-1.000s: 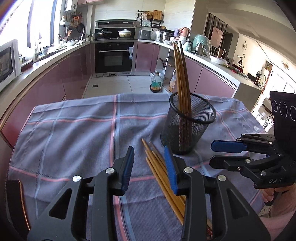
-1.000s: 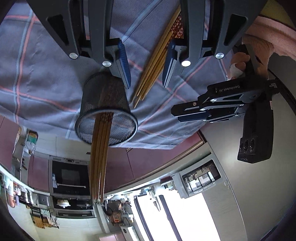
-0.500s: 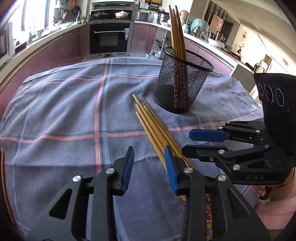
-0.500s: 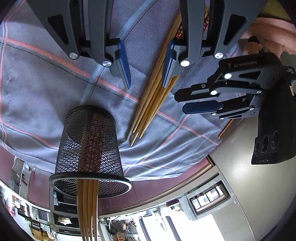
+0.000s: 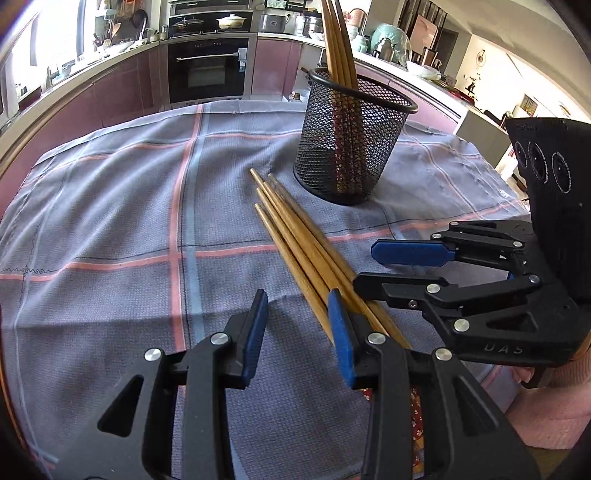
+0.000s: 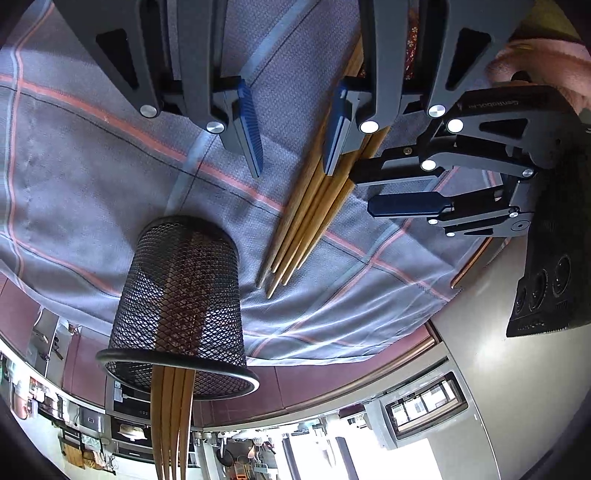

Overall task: Organize utensils
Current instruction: 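Lower the right gripper to the pile and grasp one more chopstick, then lift the chopstick upright and carry it over the mesh cup with the right gripper, then lower the chopstick into the mesh cup and open the right gripper, then move the open right gripper back down over the chopstick pile, then close the right gripper on one chopstick from the pile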

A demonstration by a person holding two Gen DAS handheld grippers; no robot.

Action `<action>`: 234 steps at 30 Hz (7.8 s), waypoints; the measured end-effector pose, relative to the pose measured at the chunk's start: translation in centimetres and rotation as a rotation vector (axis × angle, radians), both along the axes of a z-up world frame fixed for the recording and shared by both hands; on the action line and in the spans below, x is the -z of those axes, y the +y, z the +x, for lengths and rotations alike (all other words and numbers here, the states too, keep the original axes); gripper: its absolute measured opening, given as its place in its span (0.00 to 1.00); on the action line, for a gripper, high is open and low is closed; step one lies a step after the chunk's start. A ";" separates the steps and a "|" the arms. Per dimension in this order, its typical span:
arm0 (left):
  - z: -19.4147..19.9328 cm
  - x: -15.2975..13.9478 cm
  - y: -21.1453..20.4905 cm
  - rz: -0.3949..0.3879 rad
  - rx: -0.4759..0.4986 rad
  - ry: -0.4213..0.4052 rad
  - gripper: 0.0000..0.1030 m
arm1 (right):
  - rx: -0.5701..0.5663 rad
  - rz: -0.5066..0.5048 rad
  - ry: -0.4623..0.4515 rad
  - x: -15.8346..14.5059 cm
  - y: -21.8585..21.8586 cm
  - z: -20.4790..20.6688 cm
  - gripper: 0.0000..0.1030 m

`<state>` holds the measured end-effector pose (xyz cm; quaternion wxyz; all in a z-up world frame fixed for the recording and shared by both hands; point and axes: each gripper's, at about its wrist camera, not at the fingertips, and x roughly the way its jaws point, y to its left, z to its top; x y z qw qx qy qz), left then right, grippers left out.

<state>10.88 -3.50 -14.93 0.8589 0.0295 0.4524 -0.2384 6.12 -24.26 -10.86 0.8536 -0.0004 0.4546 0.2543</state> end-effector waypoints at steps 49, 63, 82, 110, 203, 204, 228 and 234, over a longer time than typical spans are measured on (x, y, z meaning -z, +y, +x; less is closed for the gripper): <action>2.9 0.3 1.6 0.085 -0.114 0.016 0.27 | 0.047 -0.013 -0.018 0.1 0.8 2.6 0.06; 2.9 0.3 2.0 0.056 -0.161 0.025 0.09 | -0.013 0.069 -0.116 -3.7 -0.5 0.3 0.05; 0.3 -9.6 5.2 -0.263 -0.054 -0.133 0.07 | 0.033 0.228 -0.308 -10.9 -5.2 -1.3 0.05; 2.4 -22.5 0.8 -0.340 0.025 -0.417 0.07 | 0.127 0.223 -0.558 -19.0 -9.5 0.7 0.05; 1.1 -3.1 2.8 0.000 -0.108 -0.087 0.48 | -0.064 0.109 0.013 -1.1 -0.7 0.7 0.32; 0.9 -2.9 2.7 0.004 -0.106 -0.084 0.48 | -0.066 0.101 0.018 -1.0 -0.5 0.7 0.32; 0.2 -0.5 0.2 0.020 -0.037 -0.004 0.45 | -0.044 -0.035 -0.007 0.0 0.8 0.1 0.22; 0.4 0.0 -0.1 0.028 -0.038 0.000 0.44 | -0.043 -0.032 -0.006 0.0 0.7 0.2 0.22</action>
